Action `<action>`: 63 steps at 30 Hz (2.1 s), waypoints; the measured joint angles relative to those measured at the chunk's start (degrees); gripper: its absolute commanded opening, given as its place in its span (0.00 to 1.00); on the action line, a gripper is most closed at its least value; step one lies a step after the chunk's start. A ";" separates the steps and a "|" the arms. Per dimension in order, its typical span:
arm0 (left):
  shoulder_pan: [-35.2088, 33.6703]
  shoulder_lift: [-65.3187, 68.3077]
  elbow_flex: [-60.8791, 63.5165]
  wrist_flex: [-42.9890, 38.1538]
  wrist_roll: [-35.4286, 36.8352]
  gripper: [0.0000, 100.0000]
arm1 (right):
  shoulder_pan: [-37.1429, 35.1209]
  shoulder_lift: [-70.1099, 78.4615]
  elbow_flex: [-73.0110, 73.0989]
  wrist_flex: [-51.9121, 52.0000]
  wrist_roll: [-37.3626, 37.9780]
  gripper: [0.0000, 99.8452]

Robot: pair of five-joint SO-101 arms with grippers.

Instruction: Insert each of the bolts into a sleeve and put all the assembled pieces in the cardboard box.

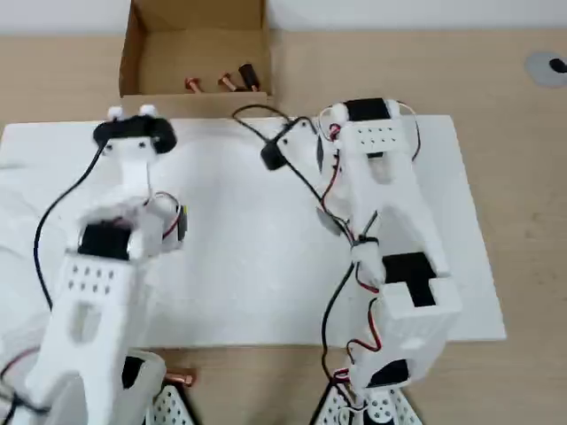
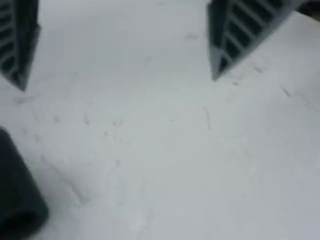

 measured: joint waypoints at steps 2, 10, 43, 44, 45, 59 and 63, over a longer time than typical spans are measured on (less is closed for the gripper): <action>0.00 -5.45 4.66 -3.16 0.79 0.05 | 0.35 0.00 0.53 -1.05 5.80 0.27; 0.00 -24.26 21.63 -12.04 0.79 0.05 | 2.73 7.21 0.62 -3.16 14.42 0.27; -0.26 -57.41 46.33 -12.75 0.79 0.05 | 1.93 16.70 -2.02 -1.23 14.42 0.27; -0.26 -57.41 46.33 -13.10 0.88 0.05 | 1.93 16.70 -2.02 -1.23 14.42 0.27; -0.26 -57.41 46.33 -13.71 0.97 0.05 | 1.85 16.70 -2.02 -1.23 14.42 0.27; -3.08 -57.67 20.48 2.55 0.35 0.05 | -4.66 -9.05 1.41 -0.53 4.92 0.27; -6.07 -58.11 18.11 7.12 -1.67 0.05 | -8.00 -29.54 9.67 -0.53 -1.14 0.27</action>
